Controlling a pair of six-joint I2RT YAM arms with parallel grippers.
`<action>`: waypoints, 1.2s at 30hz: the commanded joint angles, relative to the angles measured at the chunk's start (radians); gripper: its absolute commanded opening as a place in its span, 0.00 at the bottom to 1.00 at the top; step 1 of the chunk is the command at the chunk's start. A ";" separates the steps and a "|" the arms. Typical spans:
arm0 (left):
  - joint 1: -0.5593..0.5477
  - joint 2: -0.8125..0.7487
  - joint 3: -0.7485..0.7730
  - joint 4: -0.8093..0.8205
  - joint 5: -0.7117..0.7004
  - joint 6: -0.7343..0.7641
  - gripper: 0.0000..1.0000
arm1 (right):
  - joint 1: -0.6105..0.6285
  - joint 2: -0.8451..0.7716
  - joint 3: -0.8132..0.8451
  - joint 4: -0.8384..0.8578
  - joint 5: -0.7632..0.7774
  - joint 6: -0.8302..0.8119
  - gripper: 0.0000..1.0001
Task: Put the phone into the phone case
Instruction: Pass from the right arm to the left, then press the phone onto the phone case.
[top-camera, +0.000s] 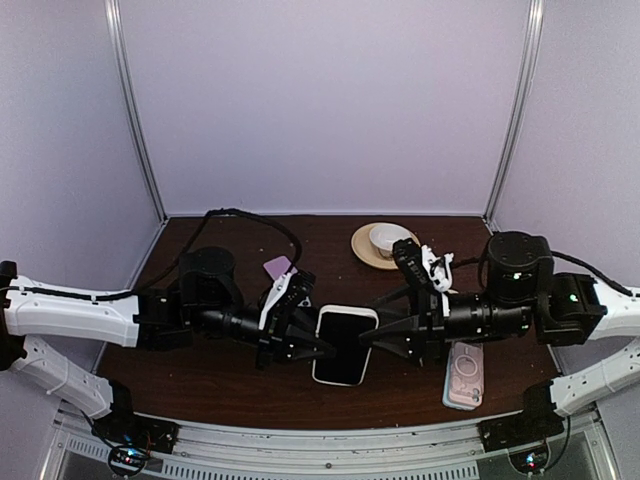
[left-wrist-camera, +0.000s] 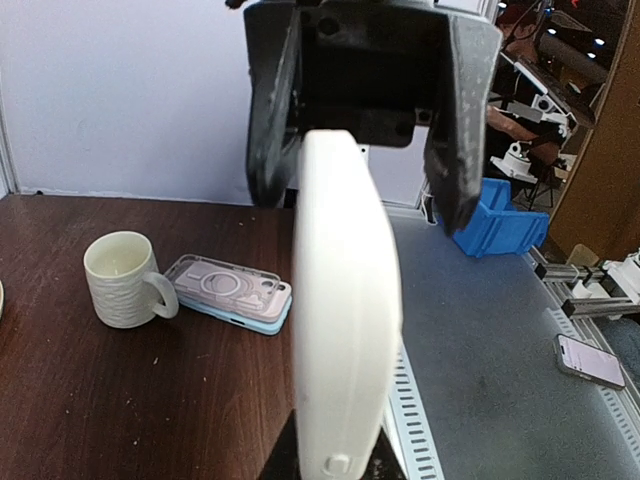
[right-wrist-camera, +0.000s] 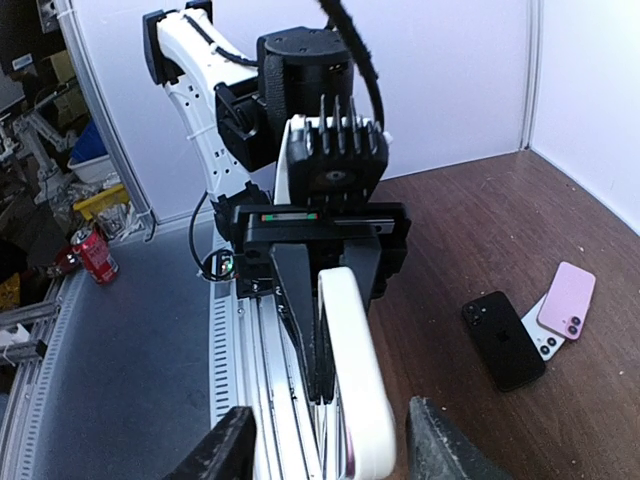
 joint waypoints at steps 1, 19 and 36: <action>0.001 -0.026 0.003 0.062 -0.020 0.003 0.00 | -0.007 -0.052 0.023 -0.067 0.056 -0.015 0.57; 0.001 -0.027 0.004 0.077 0.007 0.003 0.00 | -0.029 0.019 0.074 -0.079 0.015 -0.038 0.00; 0.002 -0.099 -0.015 0.265 -0.125 -0.113 0.00 | -0.059 -0.011 -0.086 0.114 -0.005 0.072 0.69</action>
